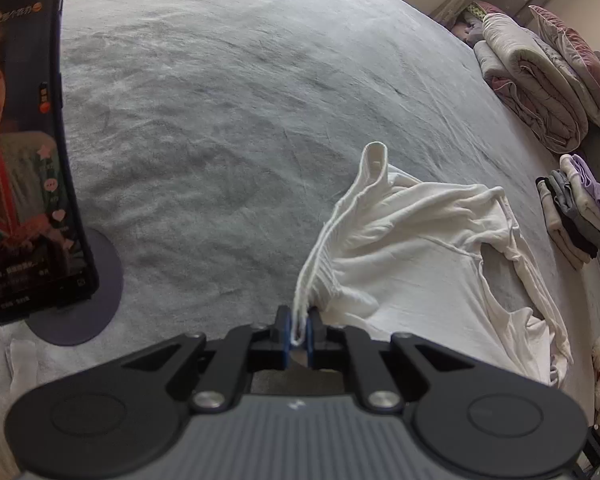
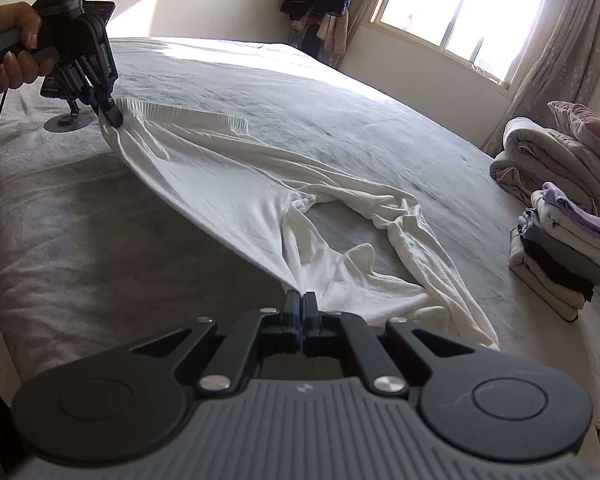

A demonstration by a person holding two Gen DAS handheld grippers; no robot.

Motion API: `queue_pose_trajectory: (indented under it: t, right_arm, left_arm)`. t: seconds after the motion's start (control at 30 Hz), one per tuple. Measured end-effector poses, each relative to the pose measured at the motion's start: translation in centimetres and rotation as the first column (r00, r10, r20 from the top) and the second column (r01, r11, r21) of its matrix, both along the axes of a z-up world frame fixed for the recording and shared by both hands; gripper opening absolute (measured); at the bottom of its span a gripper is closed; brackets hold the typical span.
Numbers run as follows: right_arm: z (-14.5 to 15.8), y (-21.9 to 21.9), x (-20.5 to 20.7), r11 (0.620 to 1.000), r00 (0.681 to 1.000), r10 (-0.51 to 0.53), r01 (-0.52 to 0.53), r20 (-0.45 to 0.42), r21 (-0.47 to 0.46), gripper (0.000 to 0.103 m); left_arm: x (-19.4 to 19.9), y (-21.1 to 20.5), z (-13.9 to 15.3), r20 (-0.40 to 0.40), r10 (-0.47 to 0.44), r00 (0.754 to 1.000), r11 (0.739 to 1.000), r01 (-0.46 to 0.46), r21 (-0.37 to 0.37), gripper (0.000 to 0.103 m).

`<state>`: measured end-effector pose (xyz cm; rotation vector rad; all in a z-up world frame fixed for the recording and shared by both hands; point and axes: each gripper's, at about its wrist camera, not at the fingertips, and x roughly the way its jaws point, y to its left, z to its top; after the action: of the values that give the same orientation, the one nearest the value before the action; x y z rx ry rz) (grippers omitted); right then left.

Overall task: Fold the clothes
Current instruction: 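Stretch the garment flat with the right gripper while the left gripper holds the waistband, then open both grippers and release the spread garment onto the bed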

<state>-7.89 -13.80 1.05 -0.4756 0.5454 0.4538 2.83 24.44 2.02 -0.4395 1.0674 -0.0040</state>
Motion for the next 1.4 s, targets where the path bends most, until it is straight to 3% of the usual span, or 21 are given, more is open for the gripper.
queue_pose_trajectory:
  t: [0.33, 0.53, 0.63, 0.7, 0.77, 0.83, 0.9, 1.07, 1.2, 1.4]
  right_arm:
    - [-1.1, -0.7, -2.2, 0.997, 0.996, 0.078, -0.077, -0.038, 0.032, 0.000]
    - [-3.5, 0.1, -2.2, 0.996, 0.992, 0.090, -0.089, -0.093, 0.015, 0.000]
    - [-4.6, 0.1, -1.9, 0.996, 0.990, 0.084, -0.082, -0.113, 0.014, 0.000]
    - [-4.7, -0.1, -1.8, 0.996, 0.989, 0.084, -0.081, -0.122, 0.032, 0.003]
    - [-4.1, -0.5, -1.6, 0.996, 0.986, 0.076, -0.069, -0.147, 0.051, 0.015]
    - [-3.4, -0.9, -1.4, 0.997, 0.983, 0.062, -0.052, -0.173, 0.065, 0.023]
    - [-2.6, -1.5, -1.2, 0.997, 0.982, 0.043, -0.030, -0.183, 0.078, 0.052]
    - [-0.7, -3.6, -0.1, 0.995, 0.984, -0.028, 0.044, -0.178, 0.086, 0.053]
    - [0.0, -6.1, 1.6, 0.986, 0.976, -0.124, 0.141, -0.180, 0.085, 0.053]
    - [0.0, -10.6, 5.2, 0.933, 0.909, -0.290, 0.338, -0.299, 0.123, 0.053]
  left_arm:
    - [-1.6, 0.3, -2.7, -0.054, -0.001, 0.999, 0.998, 0.004, 0.056, 0.007]
    - [-1.7, -1.3, -2.5, -0.048, -0.022, 0.999, 0.989, 0.029, 0.145, 0.013]
    - [-2.1, -1.9, -2.0, -0.028, -0.034, 0.999, 0.984, 0.038, 0.176, 0.022]
    - [-2.4, -2.1, -1.6, -0.010, -0.032, 0.999, 0.982, 0.034, 0.187, 0.037]
    - [-2.7, -2.2, -1.0, 0.011, -0.018, 1.000, 0.983, 0.016, 0.181, 0.044]
    - [-3.1, -2.4, -0.3, 0.035, -0.001, 0.999, 0.985, -0.005, 0.170, 0.049]
    - [-3.3, -2.9, 0.4, 0.064, 0.003, 0.998, 0.986, -0.014, 0.169, 0.056]
    - [-3.7, -5.5, 2.0, 0.140, -0.030, 0.990, 0.984, 0.005, 0.177, 0.060]
    - [-3.8, -8.7, 2.6, 0.175, -0.110, 0.978, 0.977, 0.074, 0.199, 0.060]
    - [-4.3, -13.7, 2.9, 0.205, -0.245, 0.948, 0.954, 0.198, 0.225, 0.060]
